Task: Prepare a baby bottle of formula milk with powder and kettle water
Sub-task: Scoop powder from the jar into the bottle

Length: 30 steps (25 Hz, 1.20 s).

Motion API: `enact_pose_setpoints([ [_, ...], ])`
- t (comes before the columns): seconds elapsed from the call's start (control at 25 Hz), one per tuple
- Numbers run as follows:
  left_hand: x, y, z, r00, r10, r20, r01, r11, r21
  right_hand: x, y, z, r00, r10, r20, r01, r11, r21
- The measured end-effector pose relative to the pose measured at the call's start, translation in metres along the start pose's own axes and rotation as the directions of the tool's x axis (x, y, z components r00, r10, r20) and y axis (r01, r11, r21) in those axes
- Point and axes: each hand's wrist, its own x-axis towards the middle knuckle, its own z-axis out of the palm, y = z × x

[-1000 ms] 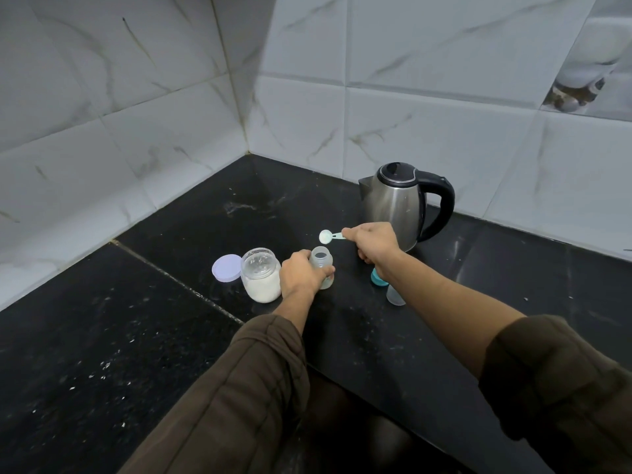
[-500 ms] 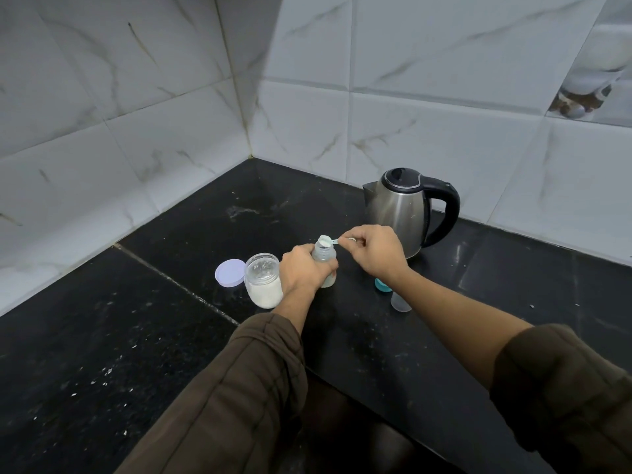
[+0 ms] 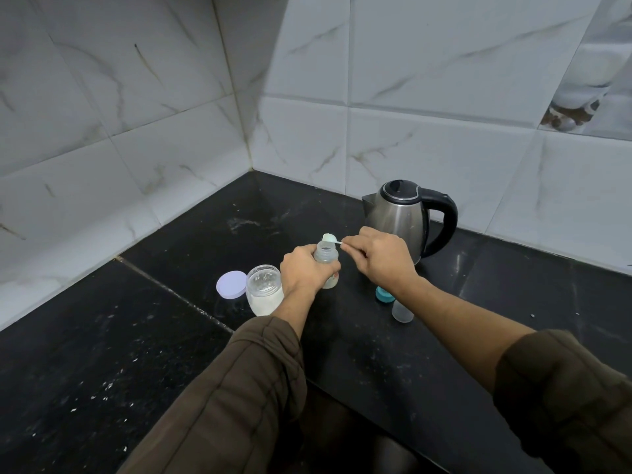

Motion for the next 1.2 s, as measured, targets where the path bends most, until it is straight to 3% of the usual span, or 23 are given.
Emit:
enact_pose_setpoints([
  [0.12,0.0,0.0,0.0,1.0,0.009,0.001,-0.009,1.0,0.004,0.0,0.001,-0.001,0.999,-0.025,0.028,0.025,1.0,-0.003],
  [0.32,0.002,-0.005,0.005,1.0,0.005,0.006,-0.005,1.0,0.011,0.006,0.0,0.0,0.993,0.117,0.005,-0.116,0.981,0.156],
  [0.48,0.004,-0.008,0.009,1.0,0.011,0.017,-0.011,1.0,0.018,0.001,0.003,0.0,0.996,0.04,0.074,-0.048,0.994,0.103],
  [0.76,0.007,-0.009,0.015,1.0,0.003,0.022,-0.004,1.0,0.03,-0.005,0.01,0.002,0.998,-0.02,0.065,0.021,1.0,-0.003],
  [0.84,0.008,-0.011,0.017,0.999,-0.01,0.035,0.009,0.999,0.046,-0.005,0.01,0.0,0.997,0.026,0.067,-0.028,0.999,0.029],
  [0.96,0.007,-0.018,0.025,0.995,-0.041,0.096,0.038,0.999,0.034,0.0,0.006,0.0,0.976,0.212,0.049,-0.217,0.952,0.217],
  [1.08,0.005,-0.027,0.035,0.981,-0.079,0.178,0.082,0.997,-0.007,0.01,0.002,0.0,0.904,0.407,0.132,-0.425,0.813,0.399],
  [1.2,0.01,-0.036,0.042,0.967,-0.089,0.237,0.095,0.995,-0.014,0.015,-0.002,0.001,0.83,0.518,0.205,-0.543,0.669,0.508],
])
